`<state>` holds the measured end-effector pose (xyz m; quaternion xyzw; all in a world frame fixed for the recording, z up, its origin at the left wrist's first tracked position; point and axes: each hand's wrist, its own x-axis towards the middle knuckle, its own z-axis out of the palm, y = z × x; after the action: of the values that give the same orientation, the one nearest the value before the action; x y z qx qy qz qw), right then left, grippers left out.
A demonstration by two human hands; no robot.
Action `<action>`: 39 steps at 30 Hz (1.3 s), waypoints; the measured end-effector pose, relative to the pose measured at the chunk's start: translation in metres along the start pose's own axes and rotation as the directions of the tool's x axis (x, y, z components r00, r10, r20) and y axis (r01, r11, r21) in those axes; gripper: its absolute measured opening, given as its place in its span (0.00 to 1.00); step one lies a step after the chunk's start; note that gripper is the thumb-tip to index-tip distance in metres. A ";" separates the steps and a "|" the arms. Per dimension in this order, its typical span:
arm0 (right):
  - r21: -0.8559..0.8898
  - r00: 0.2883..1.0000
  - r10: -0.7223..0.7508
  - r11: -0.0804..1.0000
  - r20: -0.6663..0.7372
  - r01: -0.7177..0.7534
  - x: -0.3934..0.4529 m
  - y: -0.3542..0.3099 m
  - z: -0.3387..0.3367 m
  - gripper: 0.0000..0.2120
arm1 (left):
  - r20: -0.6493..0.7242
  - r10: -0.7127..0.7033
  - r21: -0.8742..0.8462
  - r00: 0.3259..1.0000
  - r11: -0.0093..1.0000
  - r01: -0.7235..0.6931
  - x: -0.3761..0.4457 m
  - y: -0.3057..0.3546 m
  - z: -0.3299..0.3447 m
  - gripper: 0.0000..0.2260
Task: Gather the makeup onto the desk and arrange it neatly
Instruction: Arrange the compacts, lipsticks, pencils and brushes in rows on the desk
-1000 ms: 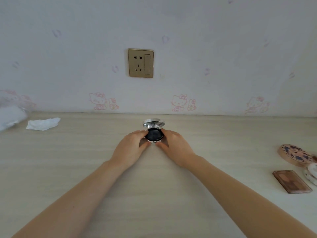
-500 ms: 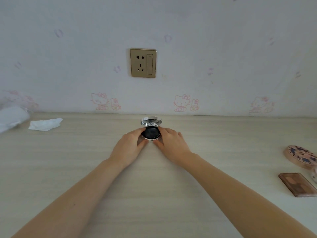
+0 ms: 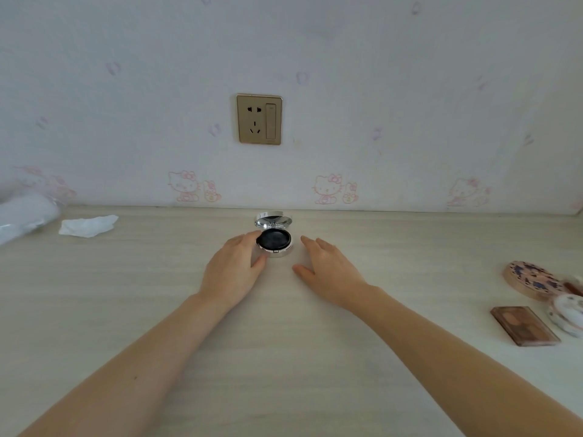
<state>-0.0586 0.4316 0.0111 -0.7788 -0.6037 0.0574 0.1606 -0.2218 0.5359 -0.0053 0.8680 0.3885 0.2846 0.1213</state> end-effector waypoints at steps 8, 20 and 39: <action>-0.054 0.997 0.029 0.998 -0.074 -0.033 -0.064 0.040 -0.033 0.25 | 0.011 0.107 -0.028 0.994 0.994 -0.106 -0.030 0.057 0.003 0.14; -0.162 0.972 0.142 0.972 -0.185 -0.172 -0.176 0.116 -0.080 0.22 | 0.062 0.314 -0.189 0.947 0.936 -0.298 -0.059 0.179 0.064 0.11; -0.105 0.823 0.567 0.816 -0.044 -0.568 -0.160 0.272 -0.152 0.31 | 0.283 0.357 -0.307 0.890 0.913 -0.269 0.010 0.325 0.164 0.16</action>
<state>0.1924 0.1909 0.0505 -0.9313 -0.3458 0.0640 0.0951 0.0769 0.3274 0.0059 0.9314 0.1754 0.1983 0.2499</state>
